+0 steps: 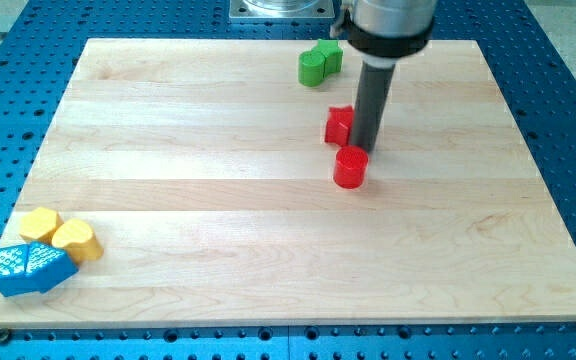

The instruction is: Move the red star parallel to the green circle

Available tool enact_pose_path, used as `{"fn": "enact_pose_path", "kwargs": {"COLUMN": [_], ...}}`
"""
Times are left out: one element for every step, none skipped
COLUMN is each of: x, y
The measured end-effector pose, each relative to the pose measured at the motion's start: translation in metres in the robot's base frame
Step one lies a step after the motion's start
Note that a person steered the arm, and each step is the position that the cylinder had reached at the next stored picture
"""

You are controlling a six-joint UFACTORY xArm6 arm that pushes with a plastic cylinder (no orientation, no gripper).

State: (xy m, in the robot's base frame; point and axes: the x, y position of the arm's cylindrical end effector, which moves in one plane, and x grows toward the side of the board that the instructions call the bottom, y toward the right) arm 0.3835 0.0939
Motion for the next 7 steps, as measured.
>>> {"fn": "enact_pose_path", "kwargs": {"x": [-0.033,-0.022,0.035,0.015,-0.063,-0.086,-0.055], "y": [-0.018,-0.075,-0.093,-0.113,-0.113,-0.126,-0.202]}}
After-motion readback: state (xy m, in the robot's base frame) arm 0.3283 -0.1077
